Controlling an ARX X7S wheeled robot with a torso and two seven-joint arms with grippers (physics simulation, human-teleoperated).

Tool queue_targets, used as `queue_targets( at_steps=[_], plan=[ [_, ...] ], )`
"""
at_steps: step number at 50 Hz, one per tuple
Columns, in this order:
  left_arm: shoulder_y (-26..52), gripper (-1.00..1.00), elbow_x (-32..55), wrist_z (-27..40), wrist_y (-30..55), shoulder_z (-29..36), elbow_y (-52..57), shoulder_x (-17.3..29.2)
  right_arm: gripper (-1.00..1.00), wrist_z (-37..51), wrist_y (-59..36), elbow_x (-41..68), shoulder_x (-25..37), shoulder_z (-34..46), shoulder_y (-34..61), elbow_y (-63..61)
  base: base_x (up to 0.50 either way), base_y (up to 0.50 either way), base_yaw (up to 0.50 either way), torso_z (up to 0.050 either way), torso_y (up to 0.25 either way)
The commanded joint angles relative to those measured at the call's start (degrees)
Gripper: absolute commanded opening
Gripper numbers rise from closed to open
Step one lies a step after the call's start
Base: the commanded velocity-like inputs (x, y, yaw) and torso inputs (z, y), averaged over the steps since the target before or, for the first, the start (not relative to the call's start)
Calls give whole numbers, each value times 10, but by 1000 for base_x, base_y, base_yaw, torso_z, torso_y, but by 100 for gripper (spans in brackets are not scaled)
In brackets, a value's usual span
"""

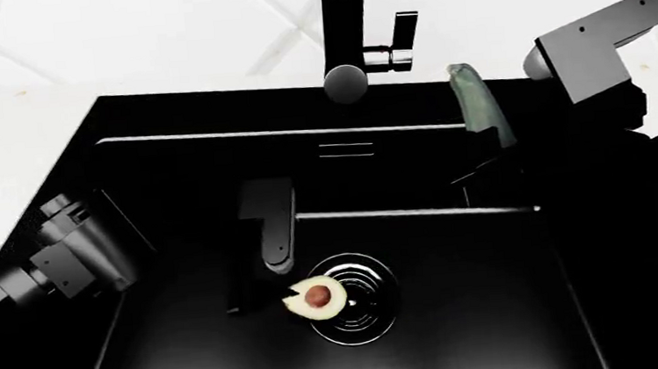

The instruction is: Pick up the fruits and vegetables and place them in the sink. Turn on the sink faucet to wash them. Then turn the sink off and put them in the tray.

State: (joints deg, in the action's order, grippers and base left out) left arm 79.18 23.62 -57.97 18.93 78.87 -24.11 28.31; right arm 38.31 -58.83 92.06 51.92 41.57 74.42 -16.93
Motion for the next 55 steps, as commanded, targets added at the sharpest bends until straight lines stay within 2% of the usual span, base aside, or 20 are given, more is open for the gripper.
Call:
queue_targets(
  at_steps=[1,16,38,55],
  plan=[
    [-9,100,-7,-23,-23,12,-44,-27,-100,2,-2,-4,0,-1,3,0,0,0,0,0,0],
    [-18,100,-33,-46,-77,27,-200,-96,-100,2,1,-2,5,-4,3,-3,0,0,0,0,0],
    [-30,100,-38,-72,-110,38,-228,-125,-100,8,3,0,8,-4,3,-4,0,0,0,0,0],
    [-38,100,-51,-101,-194,39,-401,-210,-100,9,7,0,12,-4,-3,-6,0,0,0,0,0]
  ],
)
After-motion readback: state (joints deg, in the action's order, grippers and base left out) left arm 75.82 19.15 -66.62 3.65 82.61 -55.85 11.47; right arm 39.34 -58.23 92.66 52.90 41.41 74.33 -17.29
